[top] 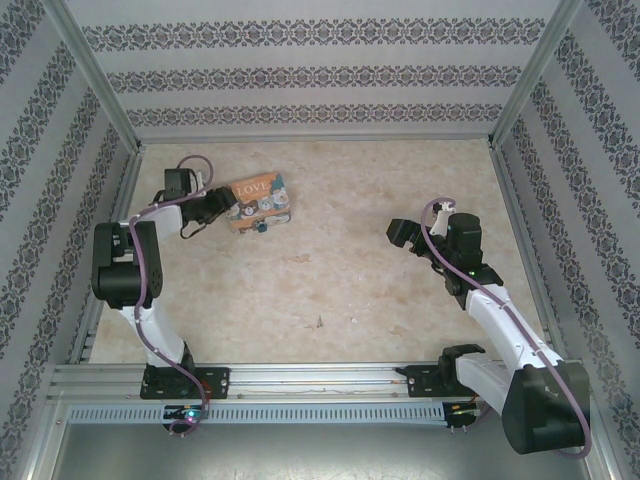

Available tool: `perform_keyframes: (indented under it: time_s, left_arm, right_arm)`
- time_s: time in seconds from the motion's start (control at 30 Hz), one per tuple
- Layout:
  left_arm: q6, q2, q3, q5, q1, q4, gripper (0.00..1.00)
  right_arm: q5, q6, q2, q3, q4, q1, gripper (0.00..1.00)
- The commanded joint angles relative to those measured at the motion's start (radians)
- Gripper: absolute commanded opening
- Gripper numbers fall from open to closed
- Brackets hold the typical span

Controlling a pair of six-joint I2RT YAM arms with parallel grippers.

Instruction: Unlock the padlock with the key

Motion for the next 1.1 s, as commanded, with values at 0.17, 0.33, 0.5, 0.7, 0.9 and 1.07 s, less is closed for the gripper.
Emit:
perform_keyframes:
  time_s: [0.17,0.33,0.5,0.7,0.9,1.07]
  left_arm:
    - [-0.121,-0.075,-0.189,-0.065,-0.126,0.017,0.50]
    - [-0.178,-0.125,-0.275,-0.107,-0.209,0.085,0.49]
    - [-0.167,-0.110,-0.284,-0.112,-0.291,0.099,0.49]
    - [-0.060,-0.082,-0.231,-0.100,-0.362,0.054,0.48]
    - [0.121,-0.028,-0.140,0.000,-0.386,-0.021,0.48]
    - [0.285,0.021,-0.030,0.057,-0.392,-0.151,0.48]
  right_arm:
    - [-0.038,-0.018,-0.003,0.017,-0.021,0.013,0.98]
    - [-0.051,-0.014,-0.018,-0.002,-0.027,0.016,0.98]
    - [-0.064,-0.021,-0.028,-0.018,-0.032,0.018,0.98]
    - [-0.085,-0.037,-0.052,-0.028,-0.053,0.018,0.98]
    - [-0.110,-0.030,-0.073,-0.042,-0.061,0.020,0.98]
    - [-0.132,-0.027,-0.074,-0.044,-0.070,0.021,0.98]
